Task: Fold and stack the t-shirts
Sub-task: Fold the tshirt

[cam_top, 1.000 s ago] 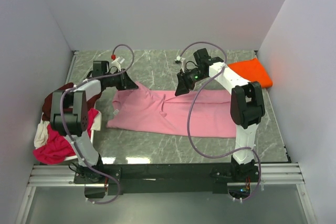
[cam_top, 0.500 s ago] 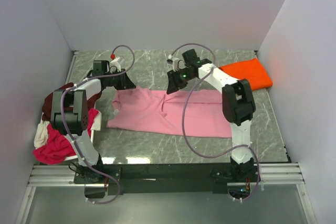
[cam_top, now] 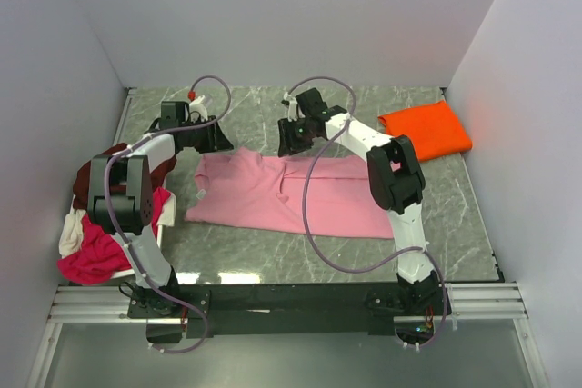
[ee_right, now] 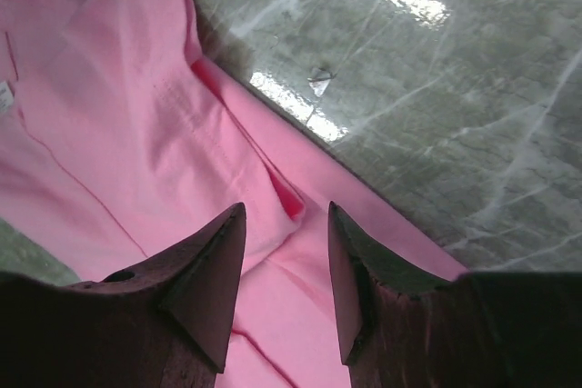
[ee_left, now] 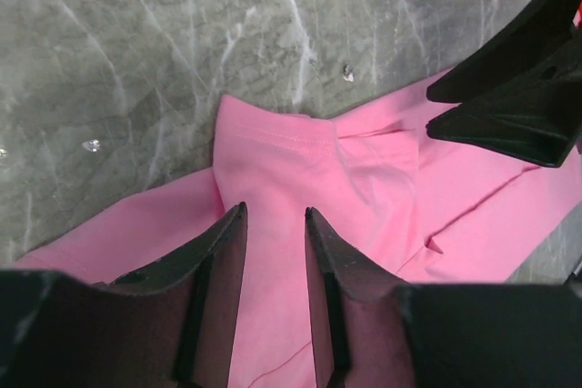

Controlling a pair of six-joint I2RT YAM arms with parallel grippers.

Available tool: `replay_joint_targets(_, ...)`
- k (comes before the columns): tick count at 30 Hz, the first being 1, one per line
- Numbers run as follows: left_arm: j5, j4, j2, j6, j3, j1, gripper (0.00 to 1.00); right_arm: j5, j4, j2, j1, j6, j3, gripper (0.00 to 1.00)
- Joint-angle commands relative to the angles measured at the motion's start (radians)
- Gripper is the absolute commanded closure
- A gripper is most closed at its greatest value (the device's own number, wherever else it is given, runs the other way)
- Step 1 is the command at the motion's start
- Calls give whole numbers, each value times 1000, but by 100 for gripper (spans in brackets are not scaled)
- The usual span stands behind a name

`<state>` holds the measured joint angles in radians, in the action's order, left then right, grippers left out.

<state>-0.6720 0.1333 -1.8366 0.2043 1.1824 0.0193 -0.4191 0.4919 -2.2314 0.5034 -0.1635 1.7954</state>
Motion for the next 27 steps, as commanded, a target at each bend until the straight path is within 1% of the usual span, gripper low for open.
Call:
replay_joint_targets(1, 50, 2, 22, 6, 34, 1, 63, 33, -10, -25, 0, -37, 45, 52)
replay_joint_targets(4, 106, -9, 75, 17, 17, 1, 62, 19, 2, -33, 12, -36, 41, 53)
replay_joint_targets(8, 181, -41, 201, 35, -15, 1, 61, 13, 14, -30, 29, -28, 32, 55)
replay_joint_targets(14, 209, -67, 377, 55, -79, -1, 60, 25, 22, -39, 32, -31, 33, 57)
replay_joint_targets(17, 210, -66, 460, 60, -119, -1, 59, 19, 34, -47, 30, -30, 42, 65)
replay_joint_targets(18, 210, -64, 480, 60, -138, -1, 59, 13, 39, -47, 30, -30, 47, 74)
replay_joint_targets(20, 207, -55, 535, 57, -165, -1, 59, 9, 46, -50, 30, -25, 55, 85)
replay_joint_targets(21, 207, -52, 552, 56, -173, -1, 59, 8, 56, -48, 32, -21, 61, 95)
replay_joint_targets(22, 209, -47, 569, 52, -179, -2, 59, 28, 60, -34, 30, -15, 62, 98)
replay_joint_targets(27, 219, -6, 640, 38, -196, -4, 58, 117, 19, 68, 32, 18, -10, 99)
